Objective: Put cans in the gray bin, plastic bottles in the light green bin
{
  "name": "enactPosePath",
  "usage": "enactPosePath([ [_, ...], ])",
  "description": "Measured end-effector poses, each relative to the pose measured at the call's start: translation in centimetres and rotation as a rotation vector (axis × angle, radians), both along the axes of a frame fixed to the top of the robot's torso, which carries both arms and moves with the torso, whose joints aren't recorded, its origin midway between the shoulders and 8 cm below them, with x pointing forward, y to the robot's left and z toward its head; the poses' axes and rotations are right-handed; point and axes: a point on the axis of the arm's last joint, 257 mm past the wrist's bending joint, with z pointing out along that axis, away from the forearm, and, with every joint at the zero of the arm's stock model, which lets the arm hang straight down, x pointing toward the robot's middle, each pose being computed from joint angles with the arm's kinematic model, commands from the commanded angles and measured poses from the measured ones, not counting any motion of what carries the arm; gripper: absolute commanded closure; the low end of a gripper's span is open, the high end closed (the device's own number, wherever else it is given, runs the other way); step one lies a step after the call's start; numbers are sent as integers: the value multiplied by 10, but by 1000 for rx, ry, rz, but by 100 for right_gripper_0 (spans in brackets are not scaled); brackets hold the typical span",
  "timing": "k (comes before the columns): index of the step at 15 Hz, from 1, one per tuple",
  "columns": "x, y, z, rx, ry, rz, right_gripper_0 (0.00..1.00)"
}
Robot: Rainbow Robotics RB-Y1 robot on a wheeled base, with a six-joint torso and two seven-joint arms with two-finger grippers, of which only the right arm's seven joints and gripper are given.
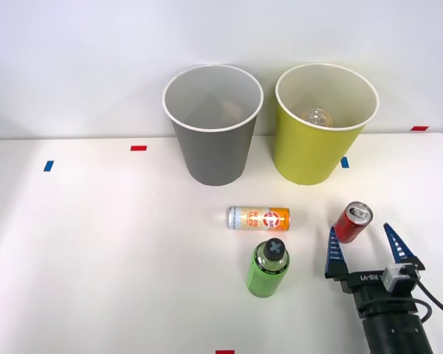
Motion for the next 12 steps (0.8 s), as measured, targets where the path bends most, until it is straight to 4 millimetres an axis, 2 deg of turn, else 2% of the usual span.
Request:
enactPosePath([
  [4,24,1,3,1,-12,8,0],
  [12,46,5,6,8,11,19,0],
])
